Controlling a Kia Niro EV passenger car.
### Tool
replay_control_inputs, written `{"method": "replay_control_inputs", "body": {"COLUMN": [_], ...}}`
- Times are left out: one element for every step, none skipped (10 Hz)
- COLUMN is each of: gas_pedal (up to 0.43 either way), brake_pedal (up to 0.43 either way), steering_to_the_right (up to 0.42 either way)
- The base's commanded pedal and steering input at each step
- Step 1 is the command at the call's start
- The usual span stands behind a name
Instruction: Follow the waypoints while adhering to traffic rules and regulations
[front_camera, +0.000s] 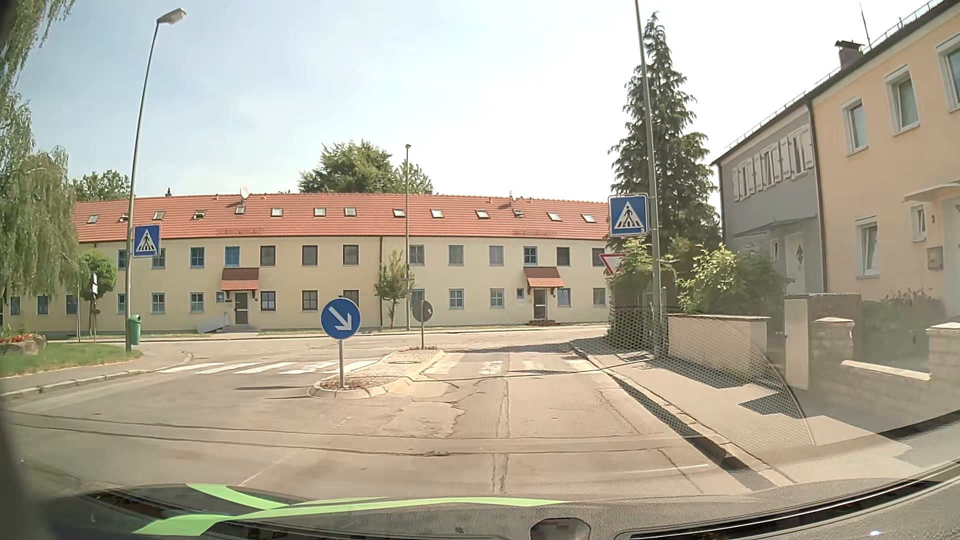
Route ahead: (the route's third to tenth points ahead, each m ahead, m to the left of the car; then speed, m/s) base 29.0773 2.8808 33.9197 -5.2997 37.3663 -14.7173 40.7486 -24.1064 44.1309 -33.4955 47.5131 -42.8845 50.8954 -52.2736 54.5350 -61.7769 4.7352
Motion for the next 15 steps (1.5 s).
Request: {"method": "replay_control_inputs", "body": {"gas_pedal": [0.0, 0.0, 0.0, 0.0, 0.0, 0.0, 0.0, 0.0, 0.0, 0.0, 0.0, 0.0, 0.0, 0.0, 0.0], "brake_pedal": [0.0, 0.0, 0.0, 0.0, 0.0, 0.0, 0.0, 0.0, 0.0, 0.0, 0.0, 0.0, 0.0, 0.0, 0.0], "steering_to_the_right": [0.002, 0.002, 0.004, 0.004, 0.004, 0.003, 0.002, 0.001, 0.001, 0.001, 0.003, 0.006, 0.006, 0.009, 0.012]}}
